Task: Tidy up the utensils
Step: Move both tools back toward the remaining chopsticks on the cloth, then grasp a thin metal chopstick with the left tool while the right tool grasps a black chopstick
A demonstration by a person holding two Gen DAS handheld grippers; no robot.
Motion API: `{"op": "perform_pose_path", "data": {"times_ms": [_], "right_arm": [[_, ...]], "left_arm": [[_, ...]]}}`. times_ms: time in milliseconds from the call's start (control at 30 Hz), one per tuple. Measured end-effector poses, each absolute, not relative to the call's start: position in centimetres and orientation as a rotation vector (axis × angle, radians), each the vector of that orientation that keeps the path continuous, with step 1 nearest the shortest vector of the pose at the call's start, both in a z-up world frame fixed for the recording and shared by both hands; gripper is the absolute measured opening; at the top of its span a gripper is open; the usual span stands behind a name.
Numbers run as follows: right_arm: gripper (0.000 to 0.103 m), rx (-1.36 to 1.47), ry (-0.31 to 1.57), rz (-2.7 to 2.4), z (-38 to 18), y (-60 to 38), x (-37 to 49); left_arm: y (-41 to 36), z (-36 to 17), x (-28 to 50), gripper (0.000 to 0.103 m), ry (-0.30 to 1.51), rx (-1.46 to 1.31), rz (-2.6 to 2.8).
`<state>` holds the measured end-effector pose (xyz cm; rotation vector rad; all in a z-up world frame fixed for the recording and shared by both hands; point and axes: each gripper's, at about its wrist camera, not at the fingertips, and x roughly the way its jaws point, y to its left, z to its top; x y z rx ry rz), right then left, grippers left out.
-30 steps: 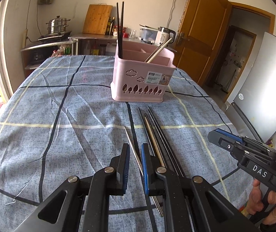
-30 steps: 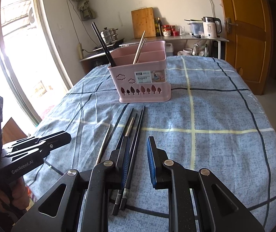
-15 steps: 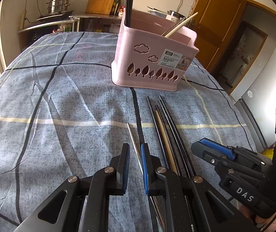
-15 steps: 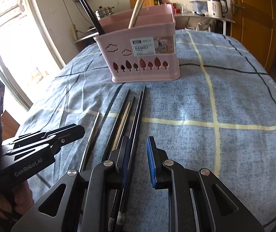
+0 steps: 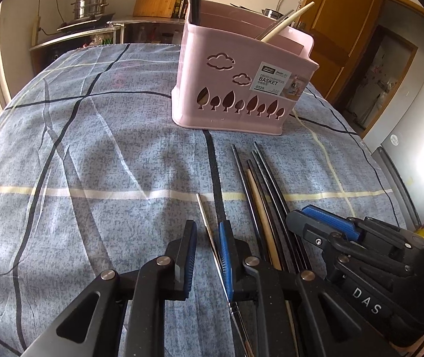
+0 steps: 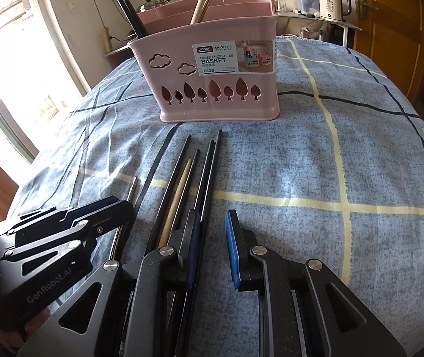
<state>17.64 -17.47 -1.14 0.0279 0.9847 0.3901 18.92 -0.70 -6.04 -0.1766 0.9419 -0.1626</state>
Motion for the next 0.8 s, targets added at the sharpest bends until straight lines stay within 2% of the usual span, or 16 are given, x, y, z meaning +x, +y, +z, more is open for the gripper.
{"op": "perform_pose_path", "data": {"times_ms": [100,167,233,367,800], "right_arm": [[0.016,0.026,0.993,0.385,-1.2,-17.6,18.0],[0.008,0.02,0.997,0.375,-1.3,-17.9,18.2],[0.007,0.025,0.998,0.372,-1.3,-18.4,18.1],[0.007,0.036,1.004,0.357,-1.3,-20.1,17.2],[0.009,0.067,1.035,0.344,-0.8,-22.4,17.3]], "left_arm": [[-1.0,-6.0,19.2,0.015,0.935,-0.152,-0.161],[-1.1,-6.0,19.3,0.011,0.935,-0.128,-0.158],[-1.0,-6.1,19.3,0.007,0.934,-0.115,-0.155],[-0.3,-6.0,19.3,0.005,0.945,-0.129,-0.175],[0.6,-5.9,20.0,0.005,0.978,-0.106,-0.187]]}}
